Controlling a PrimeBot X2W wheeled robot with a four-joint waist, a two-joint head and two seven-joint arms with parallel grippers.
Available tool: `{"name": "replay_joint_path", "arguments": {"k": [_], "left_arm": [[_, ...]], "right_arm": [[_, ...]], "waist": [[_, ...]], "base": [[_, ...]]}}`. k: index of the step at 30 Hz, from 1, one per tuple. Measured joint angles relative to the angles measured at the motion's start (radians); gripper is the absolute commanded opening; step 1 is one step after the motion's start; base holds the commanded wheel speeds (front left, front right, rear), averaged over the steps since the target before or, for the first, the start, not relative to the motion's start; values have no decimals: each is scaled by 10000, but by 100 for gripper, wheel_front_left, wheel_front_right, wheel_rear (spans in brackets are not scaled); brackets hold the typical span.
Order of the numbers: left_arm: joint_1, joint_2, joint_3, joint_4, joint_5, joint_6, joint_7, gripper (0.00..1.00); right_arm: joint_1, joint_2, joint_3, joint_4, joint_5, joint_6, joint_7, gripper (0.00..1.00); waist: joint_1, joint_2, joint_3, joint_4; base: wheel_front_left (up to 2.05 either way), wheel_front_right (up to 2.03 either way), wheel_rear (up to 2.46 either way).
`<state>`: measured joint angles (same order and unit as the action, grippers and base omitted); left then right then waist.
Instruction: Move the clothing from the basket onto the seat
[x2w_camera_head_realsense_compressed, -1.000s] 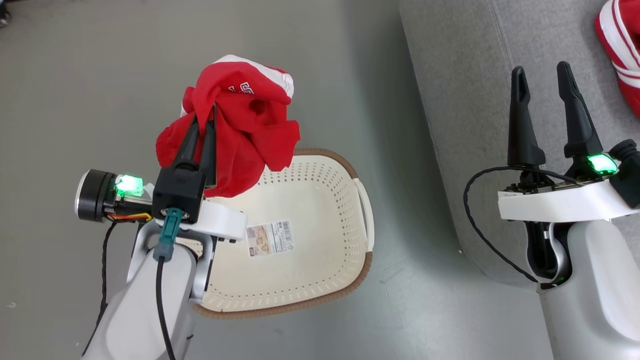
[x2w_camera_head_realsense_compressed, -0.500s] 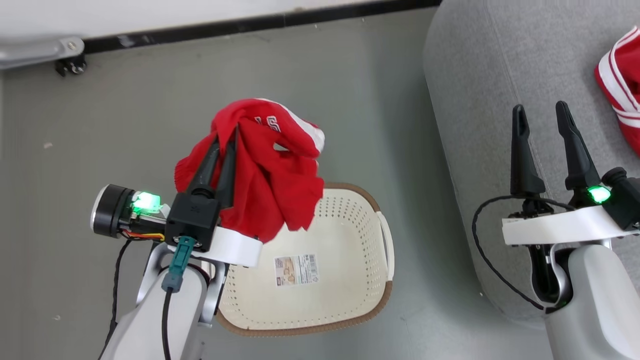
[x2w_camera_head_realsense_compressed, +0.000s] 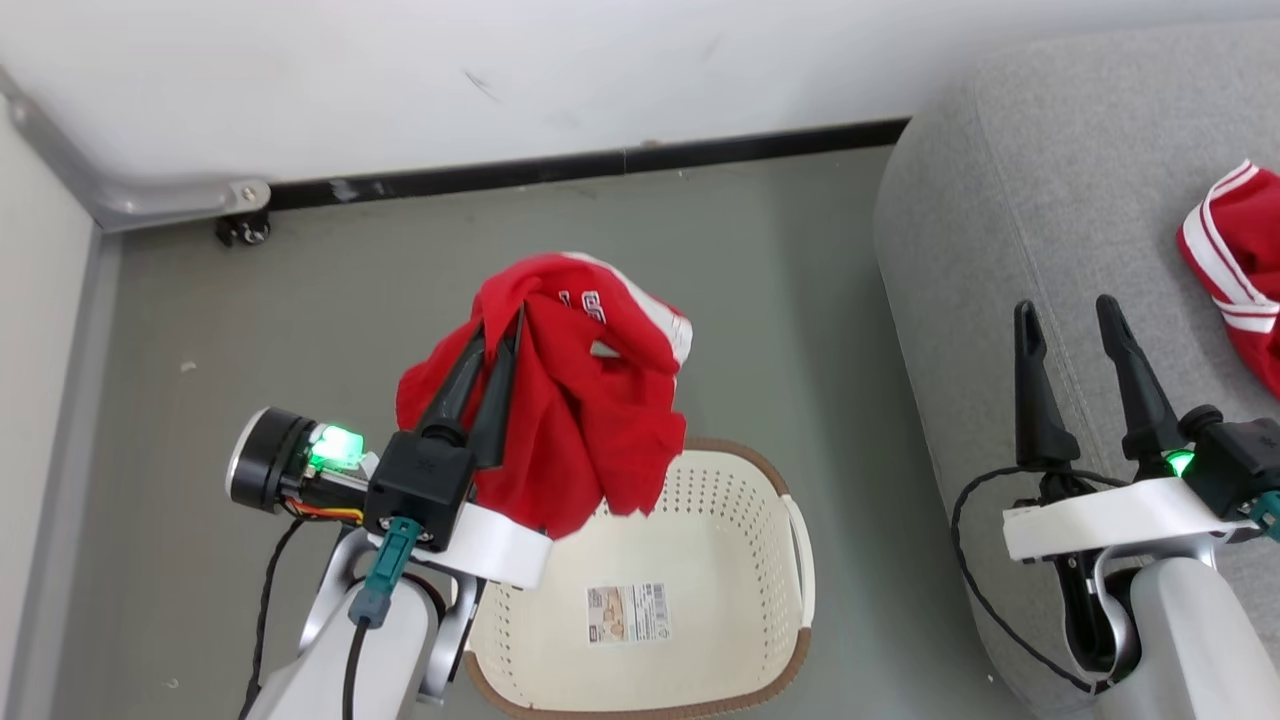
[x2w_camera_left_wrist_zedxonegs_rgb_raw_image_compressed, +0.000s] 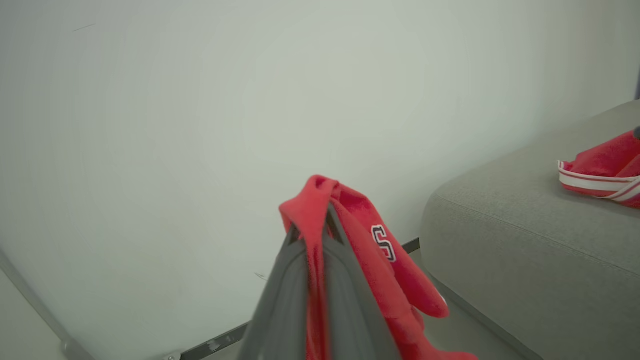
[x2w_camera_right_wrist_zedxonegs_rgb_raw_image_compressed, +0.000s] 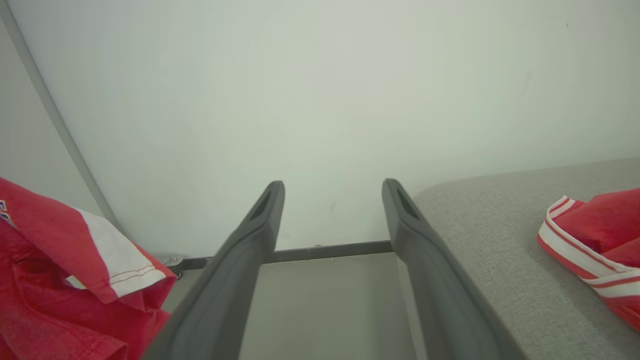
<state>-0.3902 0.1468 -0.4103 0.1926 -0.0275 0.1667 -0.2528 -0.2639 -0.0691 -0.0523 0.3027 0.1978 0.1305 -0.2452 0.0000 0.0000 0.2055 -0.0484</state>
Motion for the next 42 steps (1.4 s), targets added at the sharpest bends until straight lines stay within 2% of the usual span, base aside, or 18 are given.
{"name": "replay_joint_path", "arguments": {"k": [5, 16, 26, 38, 42], "left_arm": [[239, -71, -190, 27, -61, -109, 0, 0], [398, -144, -761, -119, -59, -734, 0, 0], [376, -201, -1158, -393, -136, -1331, 0, 0], [328, -198, -1285, -602, -144, -1766, 0, 0], [227, -171, -1287, -594, -144, -1772, 0, 0]], "right_arm": [[297, 0, 27, 4, -134, 0, 178, 100], [927, -15, 696, -29, -23, 0, 859, 100], [1219, -401, 2370, -458, 756, 0, 1833, 100], [1254, -1513, 4631, -1760, 1781, 0, 3016, 100], [1260, -1816, 5241, -2167, 2036, 0, 3313, 100]], "waist": [[-1, 0, -489, 144], [0, 0, -1402, 420], [0, 0, -1979, 604], [0, 0, -2269, 529], [-1, 0, -2262, 486]], "base": [[0, 0, 0], [0, 0, 0], [0, 0, 0], [0, 0, 0], [0, 0, 0]]}}
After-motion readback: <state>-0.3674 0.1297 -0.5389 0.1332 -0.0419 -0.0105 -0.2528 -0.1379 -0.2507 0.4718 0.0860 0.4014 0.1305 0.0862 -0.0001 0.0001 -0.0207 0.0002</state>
